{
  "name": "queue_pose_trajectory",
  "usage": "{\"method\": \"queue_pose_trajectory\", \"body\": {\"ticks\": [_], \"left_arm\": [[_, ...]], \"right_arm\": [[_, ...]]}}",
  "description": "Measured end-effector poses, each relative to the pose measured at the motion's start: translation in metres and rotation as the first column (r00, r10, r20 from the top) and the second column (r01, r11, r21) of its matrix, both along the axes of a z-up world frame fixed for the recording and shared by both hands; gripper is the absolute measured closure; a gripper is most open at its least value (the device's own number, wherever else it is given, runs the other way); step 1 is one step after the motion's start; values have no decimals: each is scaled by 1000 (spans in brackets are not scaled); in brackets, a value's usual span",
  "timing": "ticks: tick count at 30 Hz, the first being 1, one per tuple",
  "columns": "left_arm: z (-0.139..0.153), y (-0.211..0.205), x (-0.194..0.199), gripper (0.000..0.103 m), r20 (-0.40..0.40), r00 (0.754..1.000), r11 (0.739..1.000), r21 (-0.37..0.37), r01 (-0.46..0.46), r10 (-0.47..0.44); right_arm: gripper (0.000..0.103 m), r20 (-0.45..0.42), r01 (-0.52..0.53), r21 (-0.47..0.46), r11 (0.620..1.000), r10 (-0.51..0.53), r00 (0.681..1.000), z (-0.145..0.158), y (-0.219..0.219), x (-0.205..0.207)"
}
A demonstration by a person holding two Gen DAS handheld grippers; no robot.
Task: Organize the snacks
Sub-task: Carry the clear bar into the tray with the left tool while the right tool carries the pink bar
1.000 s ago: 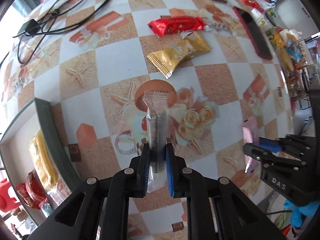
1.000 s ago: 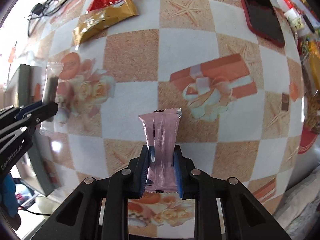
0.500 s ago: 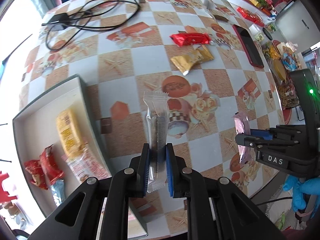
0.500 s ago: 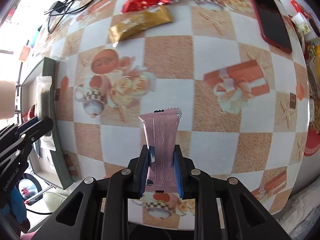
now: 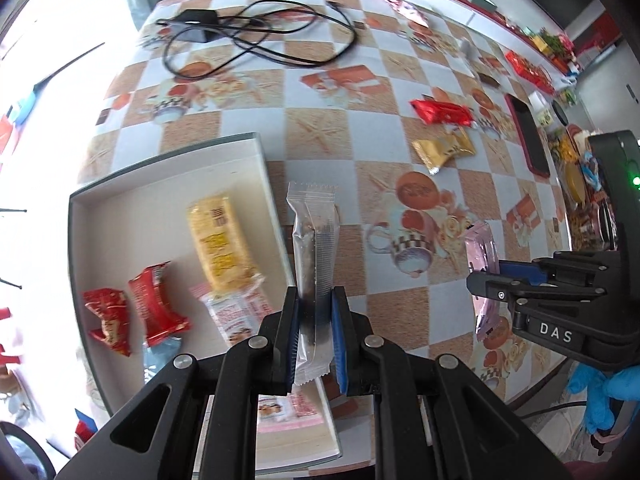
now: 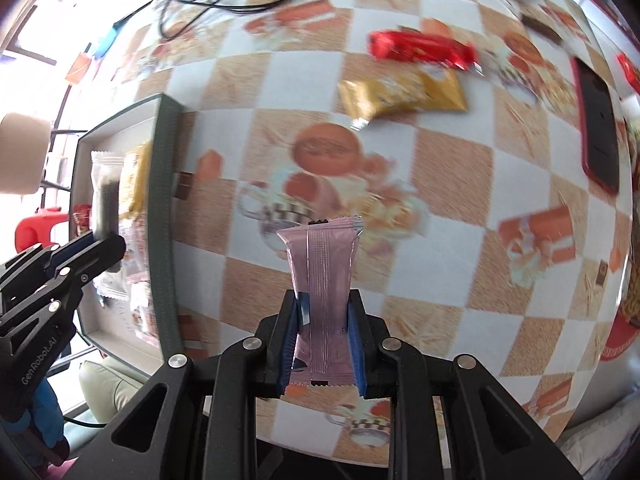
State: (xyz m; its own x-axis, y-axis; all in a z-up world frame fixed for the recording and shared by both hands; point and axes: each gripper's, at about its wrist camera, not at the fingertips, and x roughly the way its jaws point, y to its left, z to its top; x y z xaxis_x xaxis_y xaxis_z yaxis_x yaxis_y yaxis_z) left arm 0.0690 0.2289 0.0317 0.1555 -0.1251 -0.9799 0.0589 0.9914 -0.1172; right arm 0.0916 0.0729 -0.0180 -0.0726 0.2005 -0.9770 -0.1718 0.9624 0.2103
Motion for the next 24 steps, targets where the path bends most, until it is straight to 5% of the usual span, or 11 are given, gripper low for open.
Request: {"method": "queue_pose_trajectory", "body": {"ticks": [24], "left_arm": [[-5,107,-27,87,-11,978,979,-3,-206,206]], "right_arm": [[78,45,-216,23,976,215,976,23,112,7]]}}
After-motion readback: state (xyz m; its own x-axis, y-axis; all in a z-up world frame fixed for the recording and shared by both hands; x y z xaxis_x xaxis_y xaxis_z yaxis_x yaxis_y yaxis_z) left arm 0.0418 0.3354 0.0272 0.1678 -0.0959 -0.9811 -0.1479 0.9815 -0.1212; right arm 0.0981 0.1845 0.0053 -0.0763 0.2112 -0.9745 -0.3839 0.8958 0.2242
